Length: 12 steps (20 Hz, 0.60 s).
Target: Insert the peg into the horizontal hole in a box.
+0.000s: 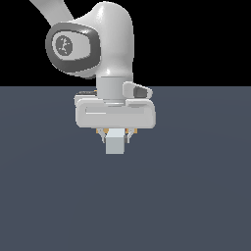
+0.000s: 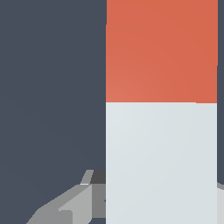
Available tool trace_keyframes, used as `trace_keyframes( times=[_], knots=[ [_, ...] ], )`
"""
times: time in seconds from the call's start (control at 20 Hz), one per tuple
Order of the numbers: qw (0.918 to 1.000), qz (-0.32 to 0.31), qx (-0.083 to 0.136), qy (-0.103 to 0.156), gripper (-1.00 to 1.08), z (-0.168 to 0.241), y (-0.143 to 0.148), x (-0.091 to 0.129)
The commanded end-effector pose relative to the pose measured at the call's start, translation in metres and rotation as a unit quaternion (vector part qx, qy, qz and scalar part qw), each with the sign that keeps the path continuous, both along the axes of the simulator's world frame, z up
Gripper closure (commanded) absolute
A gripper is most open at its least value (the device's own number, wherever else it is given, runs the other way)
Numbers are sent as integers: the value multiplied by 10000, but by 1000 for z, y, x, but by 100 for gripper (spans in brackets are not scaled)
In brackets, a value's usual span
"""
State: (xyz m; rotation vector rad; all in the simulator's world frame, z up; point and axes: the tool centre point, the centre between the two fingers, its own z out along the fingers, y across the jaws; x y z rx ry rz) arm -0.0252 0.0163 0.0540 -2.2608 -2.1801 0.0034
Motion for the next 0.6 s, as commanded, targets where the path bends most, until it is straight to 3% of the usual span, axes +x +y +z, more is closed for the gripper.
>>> trace_keyframes(
  times=[0.0, 0.55],
  knots=[
    [9998, 207, -1, -13, 108, 6, 18, 4],
    [9994, 343, 7, -20, 108, 10, 29, 5]
  ],
)
